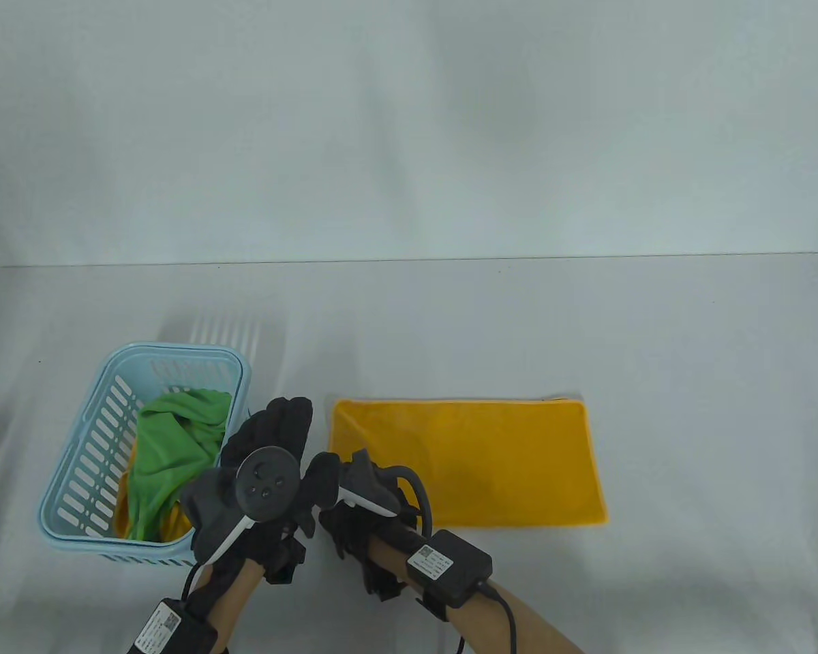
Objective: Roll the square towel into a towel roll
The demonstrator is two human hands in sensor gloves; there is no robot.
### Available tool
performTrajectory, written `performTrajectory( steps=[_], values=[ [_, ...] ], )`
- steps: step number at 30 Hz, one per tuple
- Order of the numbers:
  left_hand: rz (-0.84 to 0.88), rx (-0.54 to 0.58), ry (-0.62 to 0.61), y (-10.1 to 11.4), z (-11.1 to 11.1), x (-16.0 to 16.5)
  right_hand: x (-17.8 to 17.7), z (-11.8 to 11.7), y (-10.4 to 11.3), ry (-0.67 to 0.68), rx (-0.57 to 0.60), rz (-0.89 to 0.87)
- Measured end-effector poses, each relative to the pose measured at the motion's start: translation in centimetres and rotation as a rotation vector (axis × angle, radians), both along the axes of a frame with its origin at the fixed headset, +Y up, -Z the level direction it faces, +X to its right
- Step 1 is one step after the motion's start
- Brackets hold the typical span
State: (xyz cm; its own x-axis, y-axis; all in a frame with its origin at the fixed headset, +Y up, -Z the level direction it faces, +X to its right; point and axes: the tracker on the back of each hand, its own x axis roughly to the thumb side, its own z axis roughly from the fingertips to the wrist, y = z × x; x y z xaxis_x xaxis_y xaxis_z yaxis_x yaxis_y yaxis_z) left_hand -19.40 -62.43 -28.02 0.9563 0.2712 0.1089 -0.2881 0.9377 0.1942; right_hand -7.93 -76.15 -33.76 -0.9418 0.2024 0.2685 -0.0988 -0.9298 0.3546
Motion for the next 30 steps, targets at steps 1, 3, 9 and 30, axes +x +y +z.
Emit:
performTrajectory(
  steps=[1,3,9,30],
  values=[
    [0.0,0.002,0.0,0.0,0.0,0.0,0.1,-0.1,0.0,-0.006,-0.004,-0.01],
    [0.001,0.001,-0.002,0.0,0.0,0.0,0.1,-0.1,0.1,-0.011,0.005,-0.02],
    [0.001,-0.002,-0.003,0.0,0.0,0.0,0.8,-0.5,0.2,-0.04,0.031,-0.12],
    [-0.012,-0.034,0.005,-0.5,-0.3,0.0,9.0,0.3,6.8,-0.201,-0.087,-0.658]
  ],
)
